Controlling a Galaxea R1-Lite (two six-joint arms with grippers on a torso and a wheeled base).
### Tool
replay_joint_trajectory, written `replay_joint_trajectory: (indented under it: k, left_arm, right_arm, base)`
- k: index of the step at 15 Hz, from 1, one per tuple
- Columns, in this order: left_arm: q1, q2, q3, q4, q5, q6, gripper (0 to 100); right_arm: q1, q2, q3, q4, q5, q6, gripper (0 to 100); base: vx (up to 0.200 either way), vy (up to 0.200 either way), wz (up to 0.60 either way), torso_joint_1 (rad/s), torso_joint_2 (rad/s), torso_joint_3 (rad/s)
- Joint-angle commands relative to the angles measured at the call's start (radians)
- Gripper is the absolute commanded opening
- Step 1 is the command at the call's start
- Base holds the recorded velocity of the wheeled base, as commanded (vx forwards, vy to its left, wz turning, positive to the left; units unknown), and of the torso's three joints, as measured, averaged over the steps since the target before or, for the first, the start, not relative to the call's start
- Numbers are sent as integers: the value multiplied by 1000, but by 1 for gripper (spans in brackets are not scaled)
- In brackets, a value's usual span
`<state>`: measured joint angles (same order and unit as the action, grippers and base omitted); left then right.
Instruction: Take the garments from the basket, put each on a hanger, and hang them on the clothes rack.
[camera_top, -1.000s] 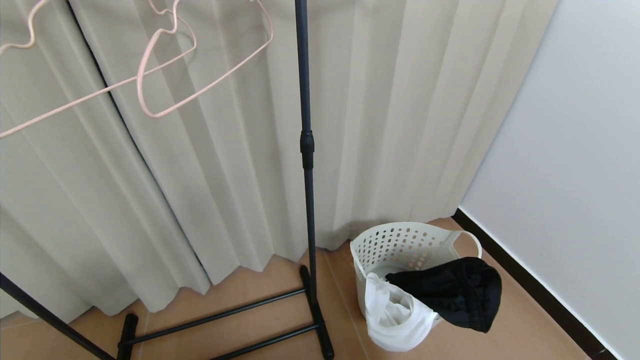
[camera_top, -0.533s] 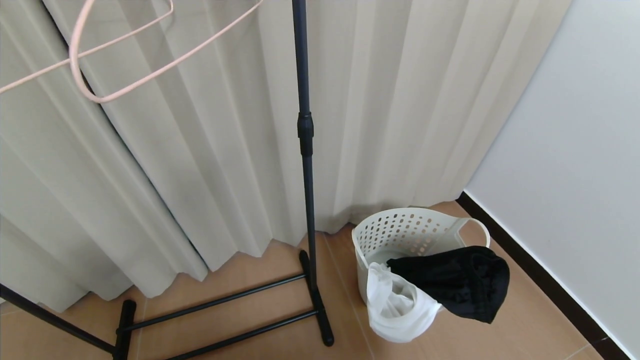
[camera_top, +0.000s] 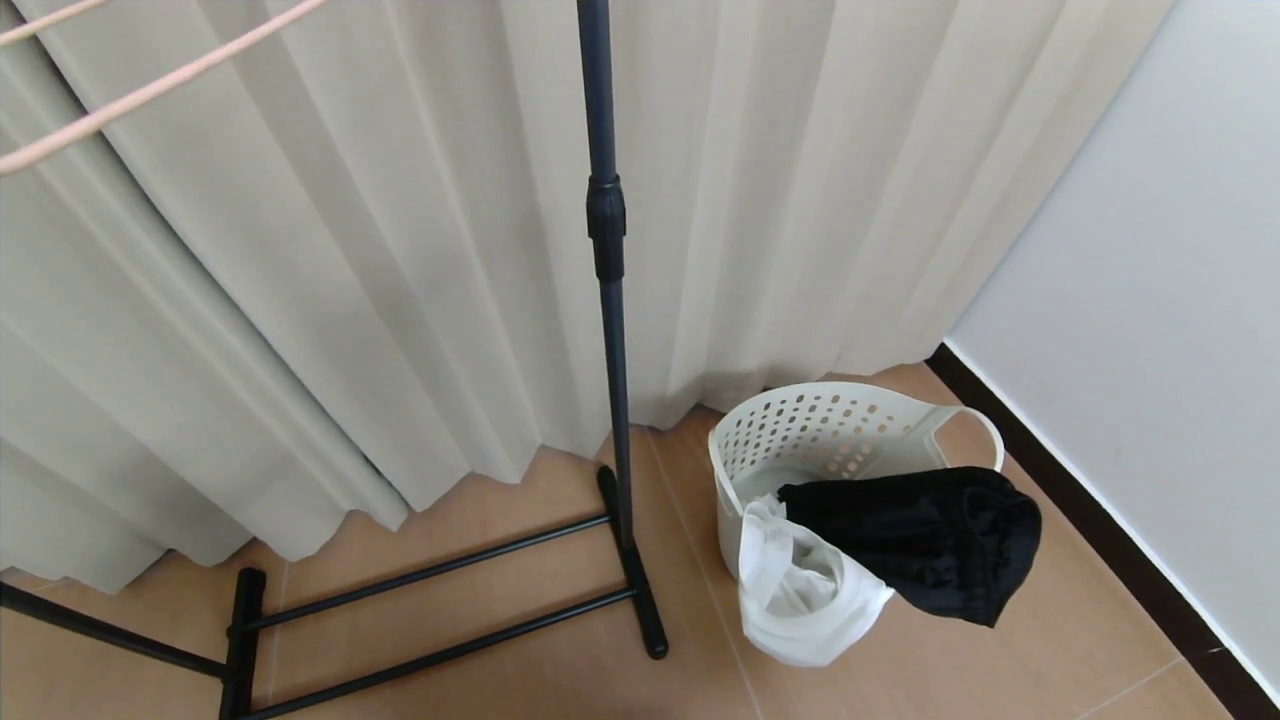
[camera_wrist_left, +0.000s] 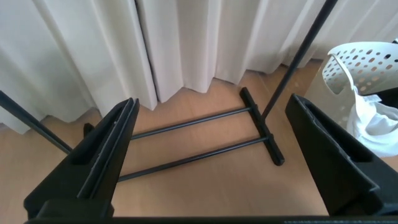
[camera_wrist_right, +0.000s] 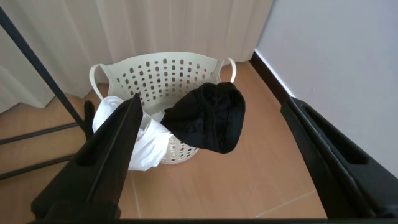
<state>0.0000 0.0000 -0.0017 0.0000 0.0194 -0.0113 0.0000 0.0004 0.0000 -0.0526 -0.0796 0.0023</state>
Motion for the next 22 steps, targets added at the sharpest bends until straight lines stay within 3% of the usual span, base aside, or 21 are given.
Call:
replay_joint_trajectory:
  k: [1, 17, 20, 22]
  left_arm:
    - [0, 0, 0, 0, 1, -1, 100]
    - [0, 0, 0, 0, 1, 1, 100]
    - [0, 0, 2, 0, 1, 5, 100]
    - [0, 0, 2, 0, 2, 4, 100]
  right_arm:
    - [0, 1, 0, 0, 0, -1, 100]
    - [0, 15, 0, 13, 4, -5, 100]
    - [71, 346, -31, -4, 116, -8, 100]
    - [138, 587, -89, -86, 144, -10, 100]
  base:
    - [0, 0, 0, 12, 2, -203]
    - [0, 0, 0, 4, 4, -195]
    - [0, 0, 0, -2, 6, -115]
    - [0, 0, 0, 0, 0, 0]
